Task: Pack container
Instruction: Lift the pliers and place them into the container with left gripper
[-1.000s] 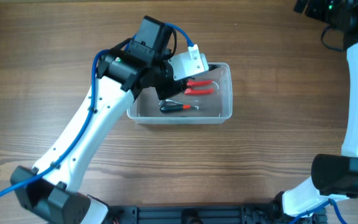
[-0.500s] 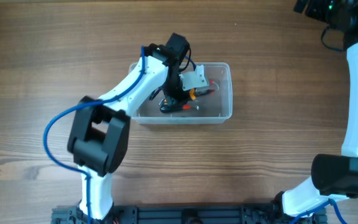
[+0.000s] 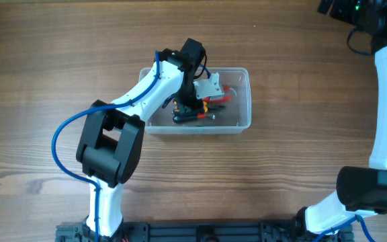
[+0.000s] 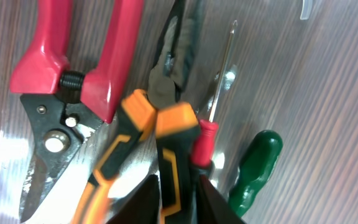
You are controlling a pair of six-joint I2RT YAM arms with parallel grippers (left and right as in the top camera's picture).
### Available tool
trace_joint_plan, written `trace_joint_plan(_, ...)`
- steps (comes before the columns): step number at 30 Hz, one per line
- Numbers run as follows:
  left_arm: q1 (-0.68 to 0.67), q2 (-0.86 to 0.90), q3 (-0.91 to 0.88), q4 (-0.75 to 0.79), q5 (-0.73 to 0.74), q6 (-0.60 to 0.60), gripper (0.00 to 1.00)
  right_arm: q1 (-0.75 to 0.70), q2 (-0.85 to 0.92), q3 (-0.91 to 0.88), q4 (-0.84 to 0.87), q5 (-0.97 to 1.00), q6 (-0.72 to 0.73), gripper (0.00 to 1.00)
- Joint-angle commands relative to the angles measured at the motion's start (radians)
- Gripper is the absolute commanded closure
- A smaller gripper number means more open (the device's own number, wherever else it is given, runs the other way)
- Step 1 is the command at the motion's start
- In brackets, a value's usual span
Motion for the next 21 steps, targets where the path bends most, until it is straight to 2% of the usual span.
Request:
trace_joint_plan(1,0.004,0.003,0.019,-0.005,0.005,0.019,0.75,0.002,0.004,-0.001,0.003,0.014,0.019,0.0)
trace_joint_plan(5,0.004,-0.048,0.021,0.001,-0.006,0.02,0.75,0.002,0.004,-0.001,0.003,0.014,0.019,0.0)
trace_joint_plan(10,0.006,-0.209,0.08,0.008,-0.07,-0.017,0.71,0.002,0.004,-0.001,0.003,0.014,0.019,0.0)
trace_joint_plan(11,0.01,-0.245,0.103,0.013,-0.071,-0.05,0.71,0.002,0.004,-0.001,0.003,0.014,0.019,0.0)
trace_joint_plan(13,0.041,-0.331,0.154,0.07,-0.071,-0.231,0.66,0.002,0.004,-0.001,0.003,0.014,0.019,0.0)
trace_joint_plan(14,0.058,-0.358,0.163,0.098,-0.076,-0.306,0.61,0.002,0.004,-0.001,0.003,0.014,0.019,0.0)
trace_joint_plan(15,0.079,-0.386,0.165,0.136,-0.101,-0.404,0.46,0.002,0.004,-0.001,0.003,0.014,0.019,0.0)
trace_joint_plan(17,0.136,-0.439,0.165,0.196,-0.214,-0.678,0.44,0.002,0.004,-0.001,0.003,0.014,0.019,0.0)
trace_joint_plan(19,0.19,-0.47,0.165,0.201,-0.311,-0.853,0.43,0.002,0.004,-0.001,0.003,0.014,0.019,0.0)
trace_joint_plan(20,0.23,-0.483,0.165,0.2,-0.375,-0.937,0.0,0.002,0.004,-0.001,0.003,0.014,0.019,0.0)
trace_joint_plan(21,0.26,-0.485,0.165,0.2,-0.4,-0.973,0.0,0.002,0.004,-0.001,0.003,0.014,0.019,0.0)
